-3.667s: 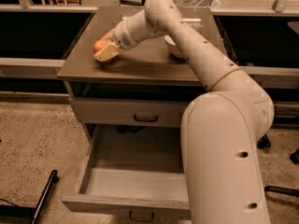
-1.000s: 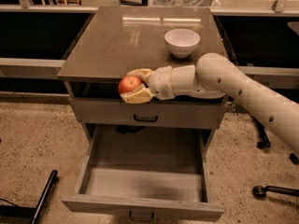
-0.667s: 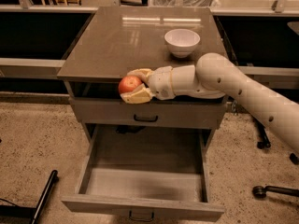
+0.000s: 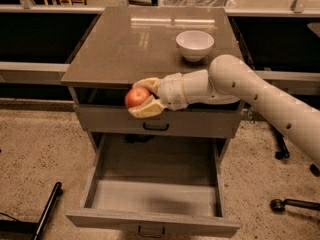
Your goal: Place apple into middle drawer
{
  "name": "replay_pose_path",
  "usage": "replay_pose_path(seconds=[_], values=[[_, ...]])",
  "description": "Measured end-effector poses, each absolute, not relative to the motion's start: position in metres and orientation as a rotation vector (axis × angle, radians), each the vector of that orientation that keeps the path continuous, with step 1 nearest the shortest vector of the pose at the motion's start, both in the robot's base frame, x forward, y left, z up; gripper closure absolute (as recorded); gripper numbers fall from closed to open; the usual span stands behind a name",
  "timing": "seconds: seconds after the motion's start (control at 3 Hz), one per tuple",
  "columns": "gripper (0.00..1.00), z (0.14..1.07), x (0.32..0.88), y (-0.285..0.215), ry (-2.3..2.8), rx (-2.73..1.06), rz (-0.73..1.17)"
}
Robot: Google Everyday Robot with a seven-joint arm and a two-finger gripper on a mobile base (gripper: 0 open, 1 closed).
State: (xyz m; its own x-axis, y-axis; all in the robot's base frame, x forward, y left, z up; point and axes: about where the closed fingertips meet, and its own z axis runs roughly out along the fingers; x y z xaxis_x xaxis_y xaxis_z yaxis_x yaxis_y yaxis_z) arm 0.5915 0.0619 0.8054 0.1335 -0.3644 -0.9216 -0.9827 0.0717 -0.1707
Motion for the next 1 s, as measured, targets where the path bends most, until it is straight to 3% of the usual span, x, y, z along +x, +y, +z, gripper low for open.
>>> replay_pose_path(seconds=[1.0], values=[[1.0,0.761,0.568,0.057,1.421,-1.578,0.835]])
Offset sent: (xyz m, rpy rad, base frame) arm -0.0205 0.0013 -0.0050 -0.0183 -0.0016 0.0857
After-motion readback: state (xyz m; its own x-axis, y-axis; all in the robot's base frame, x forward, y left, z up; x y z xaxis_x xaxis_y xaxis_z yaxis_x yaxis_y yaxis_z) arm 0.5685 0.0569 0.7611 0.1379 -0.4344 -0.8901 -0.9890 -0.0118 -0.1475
